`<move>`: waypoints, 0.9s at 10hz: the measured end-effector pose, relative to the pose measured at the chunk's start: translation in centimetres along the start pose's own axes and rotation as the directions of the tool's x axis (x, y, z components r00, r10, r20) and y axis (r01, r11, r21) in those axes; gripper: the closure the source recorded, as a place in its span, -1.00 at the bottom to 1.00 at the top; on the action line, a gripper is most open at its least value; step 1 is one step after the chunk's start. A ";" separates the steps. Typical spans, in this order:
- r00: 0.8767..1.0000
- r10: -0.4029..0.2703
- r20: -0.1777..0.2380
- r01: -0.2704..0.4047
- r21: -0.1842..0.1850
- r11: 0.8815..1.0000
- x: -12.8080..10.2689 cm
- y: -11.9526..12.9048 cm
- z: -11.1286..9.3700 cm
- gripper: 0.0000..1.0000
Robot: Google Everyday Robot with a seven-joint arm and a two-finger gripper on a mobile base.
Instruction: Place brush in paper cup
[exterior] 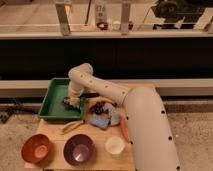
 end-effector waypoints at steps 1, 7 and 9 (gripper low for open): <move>1.000 -0.008 -0.013 0.008 0.005 1.000 -0.1 -0.2 -0.6 1.00; 0.997 -0.030 -0.077 0.033 0.030 0.999 0.5 -0.6 -2.9 1.00; 0.995 -0.027 -0.097 0.031 0.035 0.999 1.0 -0.6 -3.6 1.00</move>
